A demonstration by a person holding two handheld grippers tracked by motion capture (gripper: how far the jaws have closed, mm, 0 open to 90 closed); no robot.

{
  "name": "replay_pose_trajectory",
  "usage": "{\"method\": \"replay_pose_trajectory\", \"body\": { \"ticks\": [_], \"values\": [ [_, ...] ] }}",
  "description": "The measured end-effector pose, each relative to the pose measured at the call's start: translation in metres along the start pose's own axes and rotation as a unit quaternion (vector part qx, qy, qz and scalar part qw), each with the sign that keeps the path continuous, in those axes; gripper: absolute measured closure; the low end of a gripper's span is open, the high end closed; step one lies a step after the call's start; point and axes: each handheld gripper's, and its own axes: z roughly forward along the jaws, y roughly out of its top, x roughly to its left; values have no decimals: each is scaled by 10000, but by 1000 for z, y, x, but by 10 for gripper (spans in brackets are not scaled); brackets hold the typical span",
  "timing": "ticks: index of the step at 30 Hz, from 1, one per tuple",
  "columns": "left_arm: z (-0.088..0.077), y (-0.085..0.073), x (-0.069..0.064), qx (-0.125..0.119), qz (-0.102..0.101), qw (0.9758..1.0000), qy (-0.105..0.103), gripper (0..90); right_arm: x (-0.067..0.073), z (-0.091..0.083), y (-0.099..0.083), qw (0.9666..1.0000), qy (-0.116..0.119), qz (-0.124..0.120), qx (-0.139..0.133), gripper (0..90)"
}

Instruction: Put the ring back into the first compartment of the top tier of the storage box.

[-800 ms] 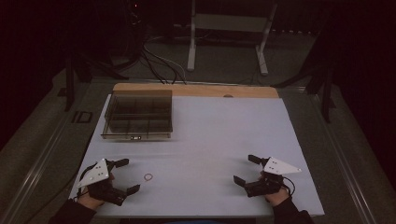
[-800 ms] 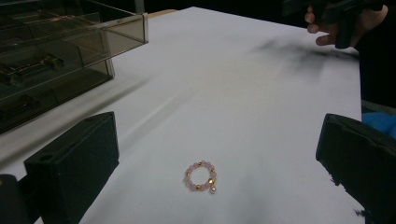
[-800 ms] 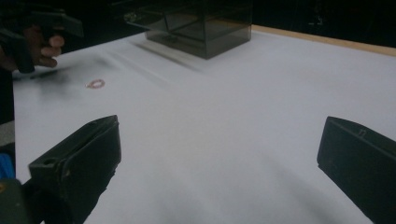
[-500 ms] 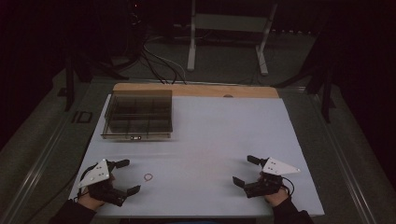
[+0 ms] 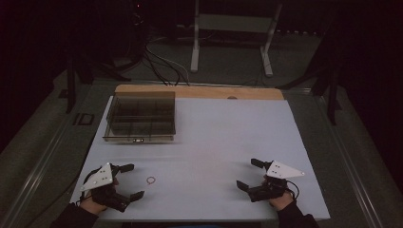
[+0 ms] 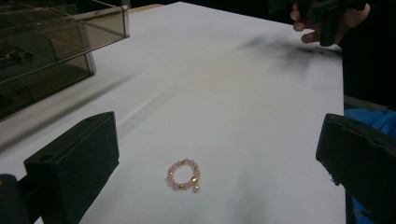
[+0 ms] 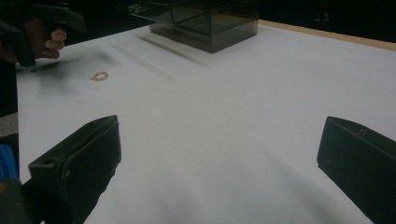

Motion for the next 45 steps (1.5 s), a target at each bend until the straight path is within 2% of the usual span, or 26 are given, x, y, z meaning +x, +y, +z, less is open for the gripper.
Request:
{"method": "replay_pose_trajectory", "body": {
  "ticks": [7, 14, 26, 34, 40, 45],
  "values": [
    [1, 4, -2, -25, 39, 9999, -144, 10, 0, -1, 0, 10000, -28, -34, 6, 0],
    [0, 23, -3, -54, 133, 9994, -301, 9, 1, -1, 0, 10000, -39, -26, 11, 0],
    [2, 53, 3, 92, 293, 9983, -493, 10, 2, -1, 1, 10000, -32, -3, -2, 0],
    [4, 64, 10, 139, 279, 9985, -461, 10, 2, -1, 0, 10000, -40, 20, 4, 0],
    [11, 71, 11, 277, 301, 9984, -401, 10, 2, -1, 0, 10000, -42, 23, 14, 0],
    [18, 73, 12, 402, 265, 9985, -242, 10, 1, 0, 0, 10000, -51, 52, 48, 0]
  ]
}}
